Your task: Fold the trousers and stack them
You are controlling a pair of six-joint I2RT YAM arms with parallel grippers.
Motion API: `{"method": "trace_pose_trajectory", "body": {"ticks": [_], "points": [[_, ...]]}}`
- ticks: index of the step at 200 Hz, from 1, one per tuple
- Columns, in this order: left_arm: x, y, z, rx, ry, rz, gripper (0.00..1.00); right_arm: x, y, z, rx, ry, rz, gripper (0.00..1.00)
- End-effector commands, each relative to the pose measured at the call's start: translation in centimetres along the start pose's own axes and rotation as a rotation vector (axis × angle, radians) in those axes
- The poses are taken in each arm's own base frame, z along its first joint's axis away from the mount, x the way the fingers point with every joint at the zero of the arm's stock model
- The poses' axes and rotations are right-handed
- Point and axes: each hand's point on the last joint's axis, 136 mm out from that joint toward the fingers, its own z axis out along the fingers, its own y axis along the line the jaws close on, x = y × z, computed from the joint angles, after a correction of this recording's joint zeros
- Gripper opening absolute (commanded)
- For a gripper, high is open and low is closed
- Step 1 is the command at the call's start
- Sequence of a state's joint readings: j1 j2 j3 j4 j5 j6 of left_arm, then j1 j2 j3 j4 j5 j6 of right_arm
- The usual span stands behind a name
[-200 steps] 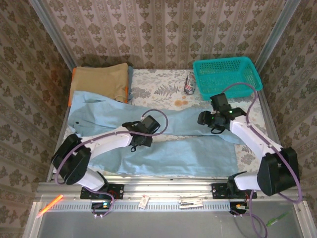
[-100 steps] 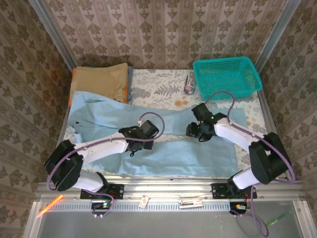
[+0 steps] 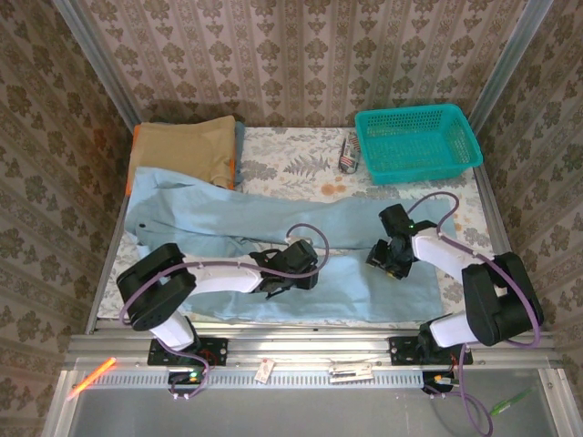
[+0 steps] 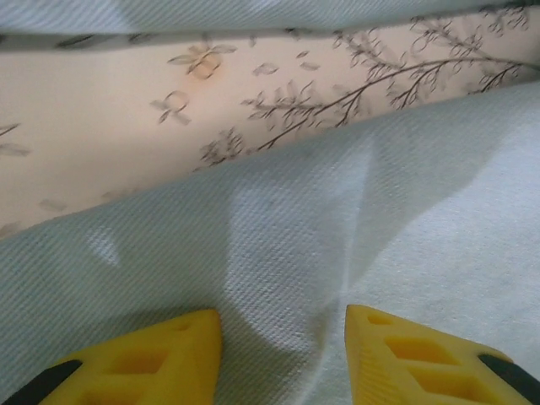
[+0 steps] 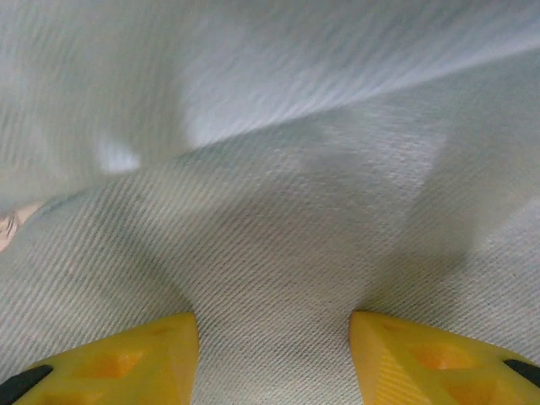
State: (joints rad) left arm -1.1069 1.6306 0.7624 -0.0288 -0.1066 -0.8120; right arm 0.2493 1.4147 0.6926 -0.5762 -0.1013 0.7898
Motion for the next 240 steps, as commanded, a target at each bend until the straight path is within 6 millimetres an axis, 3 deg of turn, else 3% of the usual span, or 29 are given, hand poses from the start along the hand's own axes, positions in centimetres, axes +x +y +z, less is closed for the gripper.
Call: {"method": "trace_pose_trajectory", "body": {"ticks": [1, 22, 45, 78, 104, 122, 142, 155, 169, 186, 204, 221, 240], "points": [[1.3, -1.8, 1.6, 0.094, 0.042, -0.016, 0.43, -1.6, -2.1, -0.6, 0.067, -0.024, 0.074, 0.56], [1.0, -3.8, 2.6, 0.159, 0.044, -0.010, 0.43, -4.0, -3.8, -1.5, 0.053, -0.031, 0.147, 0.57], [1.0, -6.4, 4.3, 0.216, 0.063, 0.017, 0.43, -6.4, -8.2, -1.7, 0.151, -0.056, 0.272, 0.59], [-0.4, -10.5, 6.0, 0.312, 0.065, 0.035, 0.42, -8.3, -10.1, -1.0, 0.150, -0.062, 0.356, 0.59], [-2.3, -11.6, 4.6, 0.311, 0.032, 0.105, 0.44, -10.4, -12.0, -2.9, 0.179, -0.157, 0.431, 0.59], [-3.7, -10.6, 2.0, 0.279, 0.002, 0.136, 0.49, -11.3, -10.2, -4.4, 0.091, -0.202, 0.417, 0.59], [-5.3, -7.3, -2.5, 0.214, -0.069, 0.109, 0.60, -11.1, -7.1, -6.1, 0.023, -0.221, 0.327, 0.59], [-6.0, -3.3, -5.5, 0.112, -0.124, 0.053, 0.67, -10.7, -5.4, -7.6, -0.004, -0.255, 0.261, 0.59], [-6.0, 1.6, -8.2, -0.010, -0.163, -0.027, 0.69, -9.9, -3.6, -8.7, -0.031, -0.288, 0.198, 0.60], [-4.4, 8.7, -10.3, -0.209, -0.165, -0.160, 0.72, -8.6, -1.0, -9.1, -0.095, -0.307, 0.144, 0.61], [-1.4, 15.6, -11.9, -0.407, -0.124, -0.333, 0.72, -6.1, 3.8, -8.4, -0.201, -0.286, 0.039, 0.61], [0.8, 19.3, -13.0, -0.497, -0.119, -0.456, 0.73, -4.2, 6.7, -7.4, -0.218, -0.241, -0.040, 0.61], [3.0, 22.6, -14.5, -0.596, -0.127, -0.594, 0.73, -4.2, 8.8, -6.8, -0.276, -0.221, -0.060, 0.61]]}}
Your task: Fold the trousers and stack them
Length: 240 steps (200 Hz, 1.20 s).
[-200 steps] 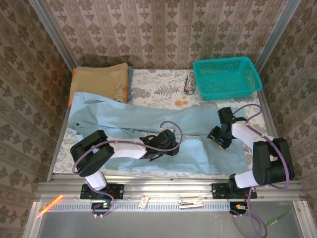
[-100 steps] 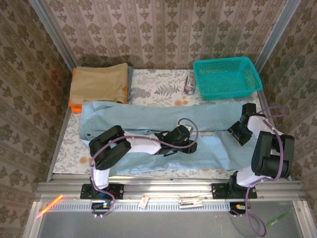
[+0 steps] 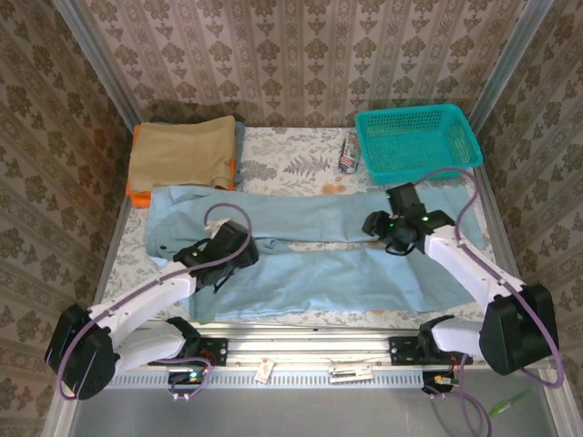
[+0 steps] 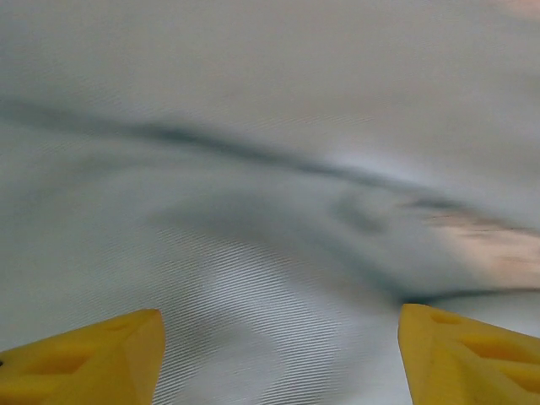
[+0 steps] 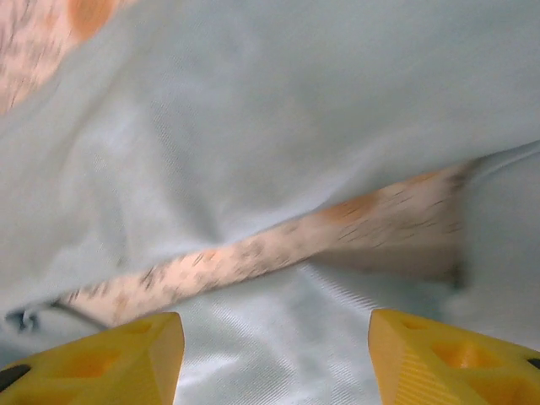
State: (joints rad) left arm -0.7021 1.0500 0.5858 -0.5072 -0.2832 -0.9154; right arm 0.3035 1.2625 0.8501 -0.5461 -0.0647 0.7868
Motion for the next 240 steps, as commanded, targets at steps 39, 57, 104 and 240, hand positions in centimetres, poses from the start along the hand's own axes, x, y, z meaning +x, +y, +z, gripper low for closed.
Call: {"method": "trace_pose_trajectory", "body": {"ticks": [39, 57, 104, 240], "points": [[2.7, 15.1, -5.3, -0.516, -0.050, -0.336, 0.74, -0.4, 2.8, 1.1, -0.096, 0.010, 0.011, 0.61], [2.4, 16.9, -7.9, -0.562, -0.094, -0.407, 0.73, -0.4, 3.1, 0.8, -0.118, 0.005, -0.002, 0.62], [0.7, 18.3, -11.8, -0.514, -0.211, -0.527, 0.73, -0.8, 2.5, 0.0, -0.145, 0.015, 0.008, 0.63], [2.6, -3.5, 4.8, 0.014, 0.098, -0.167, 0.72, 11.6, 1.2, 6.6, 0.040, 0.333, -0.283, 0.00]]}}
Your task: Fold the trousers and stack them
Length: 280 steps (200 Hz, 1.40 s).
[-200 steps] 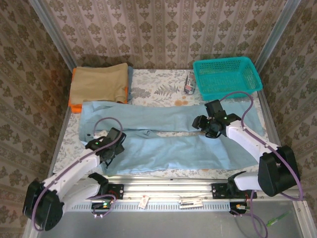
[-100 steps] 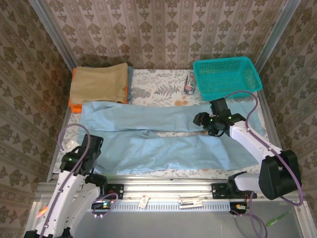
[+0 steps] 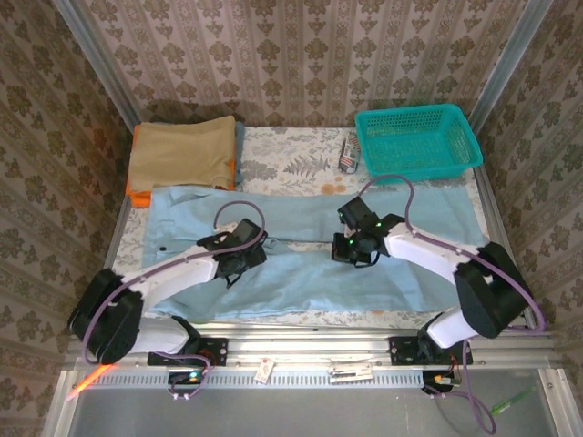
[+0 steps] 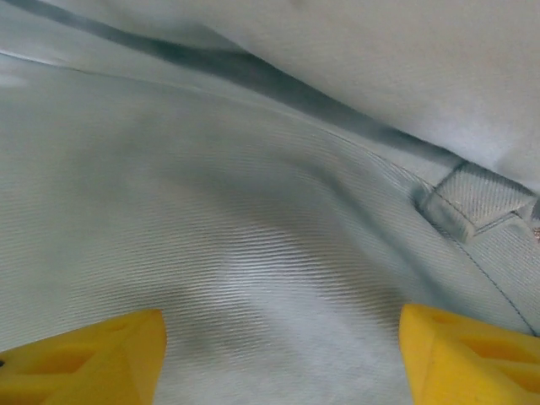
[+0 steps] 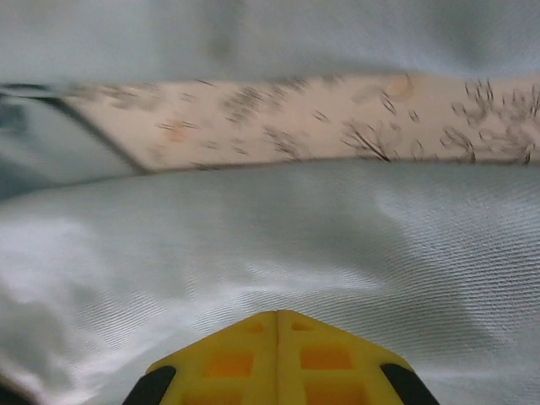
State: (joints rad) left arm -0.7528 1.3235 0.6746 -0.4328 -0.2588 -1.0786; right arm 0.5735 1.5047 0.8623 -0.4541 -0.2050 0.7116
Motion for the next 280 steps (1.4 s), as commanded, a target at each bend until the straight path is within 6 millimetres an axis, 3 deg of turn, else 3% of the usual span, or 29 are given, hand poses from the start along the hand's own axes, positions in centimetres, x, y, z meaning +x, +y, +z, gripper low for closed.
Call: {"method": "trace_pose_trajectory", "body": {"ticks": [1, 32, 56, 91, 113, 133, 145, 159, 187, 203, 233, 266, 280], "points": [[1.2, -0.5, 1.5, 0.064, 0.012, -0.075, 0.72, 2.5, -3.6, 1.8, 0.106, 0.052, 0.032, 0.00], [3.8, 4.5, 2.0, 0.020, 0.032, -0.135, 0.72, 7.7, -7.5, 2.6, 0.175, 0.144, 0.081, 0.00], [5.1, 8.0, 1.5, 0.011, 0.051, -0.190, 0.73, 11.0, -9.2, 2.1, 0.200, 0.197, 0.118, 0.00], [3.6, 10.0, -0.4, 0.072, -0.007, -0.233, 0.73, 11.9, -8.3, 0.2, 0.159, 0.204, 0.117, 0.00], [1.0, 9.9, -2.0, 0.114, -0.046, -0.253, 0.72, 9.5, -5.5, -2.1, 0.116, 0.165, 0.034, 0.02], [-1.8, 8.2, -3.7, 0.163, -0.072, -0.218, 0.71, 4.7, -4.2, -5.6, 0.178, 0.030, -0.056, 0.11], [-3.3, 6.3, -4.5, 0.207, -0.078, -0.180, 0.70, 1.5, -3.9, -7.1, 0.190, -0.045, -0.064, 0.25], [-4.2, 3.8, -4.7, 0.241, -0.062, -0.125, 0.70, -1.9, -4.2, -7.8, 0.177, -0.090, -0.025, 0.43], [-4.4, -1.8, -4.1, 0.258, -0.030, 0.059, 0.70, -6.9, -6.6, -7.6, 0.279, -0.144, 0.020, 0.55], [-4.0, -4.7, -3.5, 0.250, -0.002, 0.159, 0.69, -8.0, -8.7, -7.0, 0.308, -0.123, 0.107, 0.58], [-2.3, -9.4, -2.7, 0.243, 0.017, 0.344, 0.64, -7.5, -11.4, -5.2, 0.193, -0.112, 0.337, 0.62], [-0.2, -10.9, -1.2, 0.131, 0.063, 0.611, 0.58, -7.9, -13.6, -5.0, 0.142, -0.114, 0.445, 0.64], [0.1, -10.4, -0.8, 0.049, 0.082, 0.720, 0.53, -8.1, -14.4, -5.3, 0.140, -0.124, 0.475, 0.64]]}}
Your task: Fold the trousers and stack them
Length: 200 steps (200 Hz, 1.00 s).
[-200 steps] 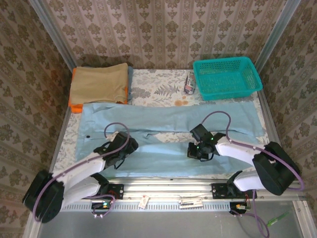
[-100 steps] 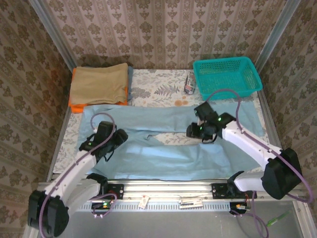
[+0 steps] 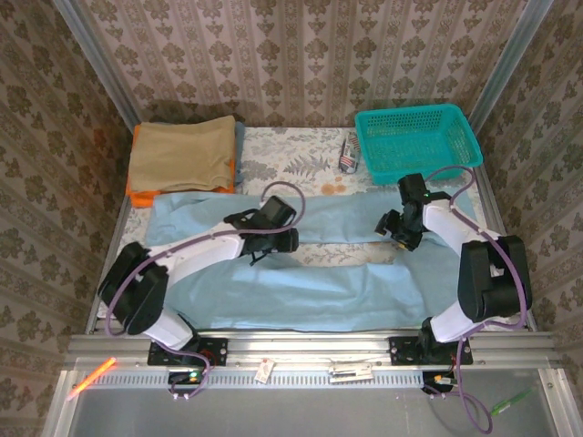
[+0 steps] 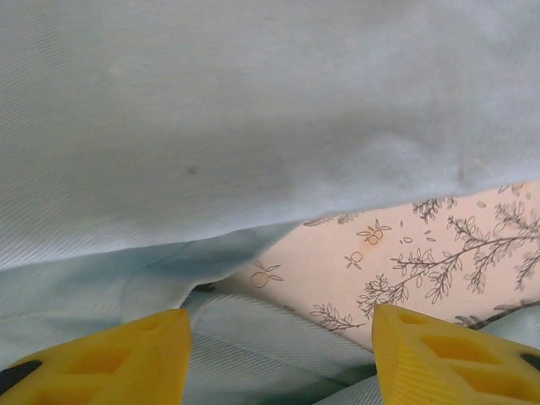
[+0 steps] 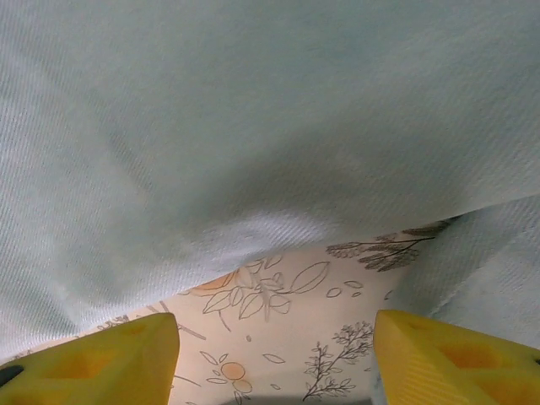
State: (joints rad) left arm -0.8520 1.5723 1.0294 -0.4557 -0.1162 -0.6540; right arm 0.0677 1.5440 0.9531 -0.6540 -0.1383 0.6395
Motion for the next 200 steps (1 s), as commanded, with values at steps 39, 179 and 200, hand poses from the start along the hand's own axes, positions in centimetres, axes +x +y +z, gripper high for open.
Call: {"method": "trace_pose_trajectory", "body": {"ticks": [39, 179, 200], "points": [[1.8, 1.4, 0.6, -0.182, 0.150, 0.420, 0.37, -2.3, -1.1, -0.5, -0.081, -0.030, 0.130, 0.64], [-0.6, 1.9, 4.2, -0.281, 0.091, 0.590, 0.46, -4.3, -1.8, 1.1, -0.138, -0.034, 0.223, 0.63], [-1.4, 2.2, 4.1, -0.307, 0.070, 0.598, 0.70, -4.3, -2.3, 1.8, -0.126, -0.030, 0.240, 0.62]]}}
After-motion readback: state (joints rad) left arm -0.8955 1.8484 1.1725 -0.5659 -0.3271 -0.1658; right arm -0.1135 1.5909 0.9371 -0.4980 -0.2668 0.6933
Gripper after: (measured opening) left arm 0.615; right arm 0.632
